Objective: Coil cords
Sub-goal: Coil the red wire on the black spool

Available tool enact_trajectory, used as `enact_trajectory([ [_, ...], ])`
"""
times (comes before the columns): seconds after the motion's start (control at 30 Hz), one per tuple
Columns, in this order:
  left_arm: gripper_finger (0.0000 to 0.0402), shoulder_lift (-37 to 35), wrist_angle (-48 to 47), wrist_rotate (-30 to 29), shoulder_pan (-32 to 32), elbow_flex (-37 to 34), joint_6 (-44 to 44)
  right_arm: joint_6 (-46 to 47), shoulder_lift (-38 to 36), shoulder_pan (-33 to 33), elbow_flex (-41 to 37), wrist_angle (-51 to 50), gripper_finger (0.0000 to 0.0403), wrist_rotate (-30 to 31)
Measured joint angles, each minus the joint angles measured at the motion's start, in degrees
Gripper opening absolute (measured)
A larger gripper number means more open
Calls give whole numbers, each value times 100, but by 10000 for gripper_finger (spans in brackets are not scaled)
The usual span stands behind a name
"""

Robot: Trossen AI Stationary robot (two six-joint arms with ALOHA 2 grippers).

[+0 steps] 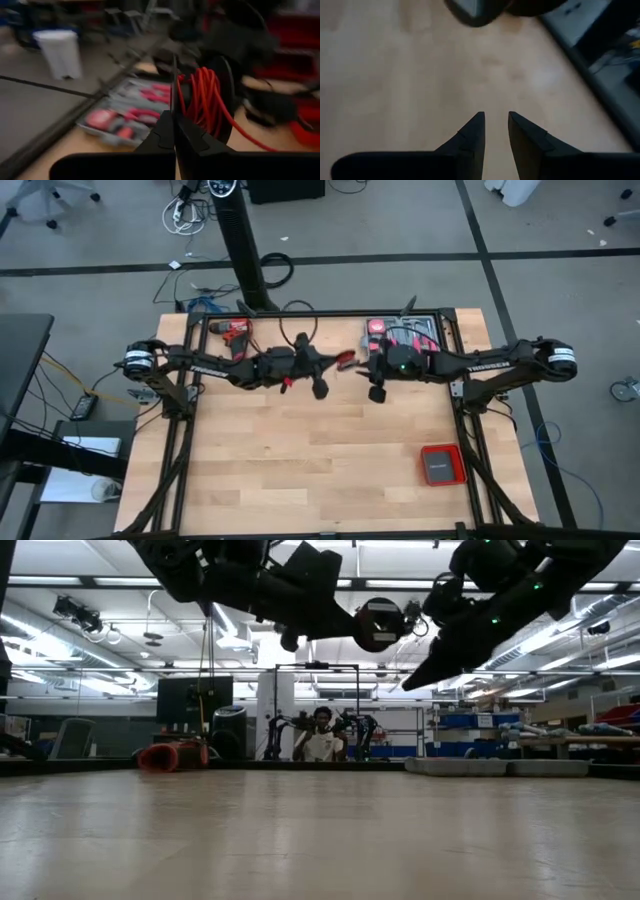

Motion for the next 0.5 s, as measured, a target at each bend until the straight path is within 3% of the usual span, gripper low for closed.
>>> enact_trajectory([
  [0.2,0,2,-798,491,-220,0,-17,339,-319,275,0,-713,80,-607],
  [0.5,0,2,-1953,529,-437,-2,-177,785,-331,558,0,-1038,78,-900],
])
